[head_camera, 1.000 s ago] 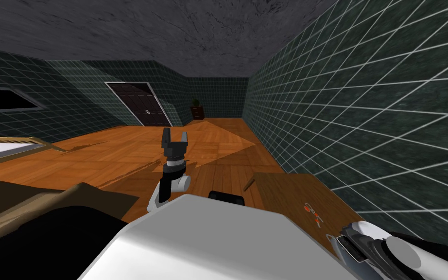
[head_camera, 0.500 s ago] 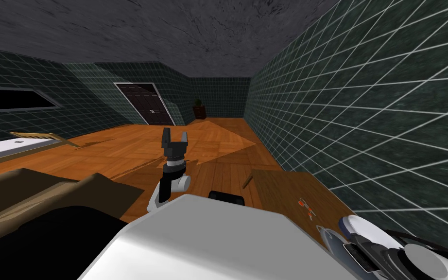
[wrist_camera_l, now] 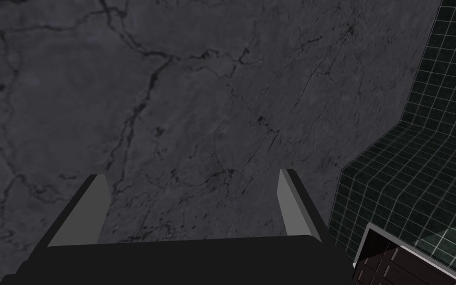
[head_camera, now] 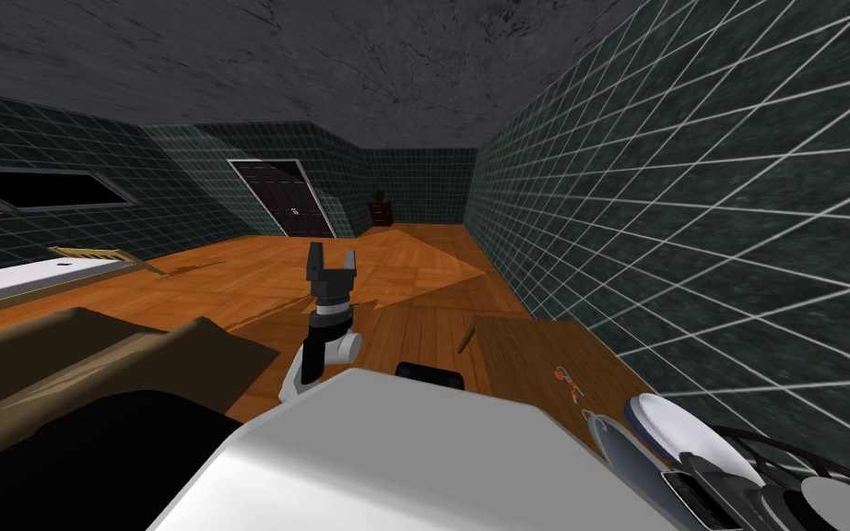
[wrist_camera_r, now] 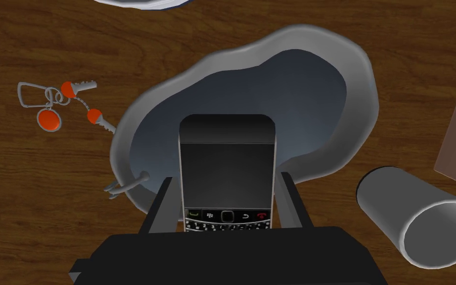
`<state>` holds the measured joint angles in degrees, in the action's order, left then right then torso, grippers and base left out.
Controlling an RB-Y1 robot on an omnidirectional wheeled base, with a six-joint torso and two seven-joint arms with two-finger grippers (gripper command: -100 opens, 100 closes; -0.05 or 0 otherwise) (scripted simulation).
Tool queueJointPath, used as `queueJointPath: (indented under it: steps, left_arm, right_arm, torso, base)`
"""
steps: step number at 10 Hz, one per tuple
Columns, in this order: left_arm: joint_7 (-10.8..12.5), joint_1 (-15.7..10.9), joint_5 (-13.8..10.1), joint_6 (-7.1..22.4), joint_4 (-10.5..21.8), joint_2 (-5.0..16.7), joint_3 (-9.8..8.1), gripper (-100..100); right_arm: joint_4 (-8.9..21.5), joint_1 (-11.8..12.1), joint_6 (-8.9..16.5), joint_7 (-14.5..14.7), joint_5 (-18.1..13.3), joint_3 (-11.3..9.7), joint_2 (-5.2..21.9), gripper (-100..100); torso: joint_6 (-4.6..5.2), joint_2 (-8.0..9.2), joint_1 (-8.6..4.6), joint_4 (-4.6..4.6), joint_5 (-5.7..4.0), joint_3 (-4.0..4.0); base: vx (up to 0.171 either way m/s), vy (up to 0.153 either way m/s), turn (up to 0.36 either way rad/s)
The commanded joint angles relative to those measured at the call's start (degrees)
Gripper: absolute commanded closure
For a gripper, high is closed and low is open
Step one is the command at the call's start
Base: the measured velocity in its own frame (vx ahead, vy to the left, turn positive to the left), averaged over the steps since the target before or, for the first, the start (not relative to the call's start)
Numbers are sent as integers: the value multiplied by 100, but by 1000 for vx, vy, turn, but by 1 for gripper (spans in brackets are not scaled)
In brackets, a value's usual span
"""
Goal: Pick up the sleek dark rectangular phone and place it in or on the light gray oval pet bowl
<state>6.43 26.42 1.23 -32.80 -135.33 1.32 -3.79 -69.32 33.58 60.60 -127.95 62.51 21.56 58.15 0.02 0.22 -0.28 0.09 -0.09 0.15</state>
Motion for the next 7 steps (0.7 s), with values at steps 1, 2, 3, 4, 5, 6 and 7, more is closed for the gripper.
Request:
queueJointPath:
  steps: [1, 2, 3, 4, 5, 6, 7]
  left_arm:
    - [0, 0, 0, 0, 0, 0, 0, 0]
    - [0, 0, 0, 0, 0, 0, 0, 0]
    - [0, 0, 0, 0, 0, 0, 0, 0]
    - [0, 0, 0, 0, 0, 0, 0, 0]
    - [0, 0, 0, 0, 0, 0, 0, 0]
    - [0, 0, 0, 0, 0, 0, 0, 0]
    - [0, 0, 0, 0, 0, 0, 0, 0]
  right_arm:
    - [0, 0, 0, 0, 0, 0, 0, -100]
    - [0, 1, -1, -1, -2, 0, -1, -100]
    - [0, 1, -1, -1, -1, 0, -1, -100]
    - [0, 1, -1, -1, -1, 0, -1, -100]
    - [1, 1, -1, -1, -1, 0, -1, -100]
    - [1, 1, -1, -1, -1, 0, -1, 0]
    - [-212, 98, 166, -234, 131, 64, 233, -100]
  torso:
    - [0, 0, 0, 0, 0, 0]
    - [-2, -13, 10, -3, 3, -8]
    - [-2, -19, 14, -5, 4, -11]
    - [-2, -21, 15, -5, 4, -13]
    - [-2, -22, 16, -6, 5, -14]
    - [-2, -23, 16, -6, 5, -14]
    - [-2, -23, 16, -6, 5, -14]
  base:
    - [-8, -6, -4]
    - [0, 0, 0]
    - [0, 0, 0]
    - [0, 0, 0]
    - [0, 0, 0]
    - [0, 0, 0]
    - [-44, 10, 27]
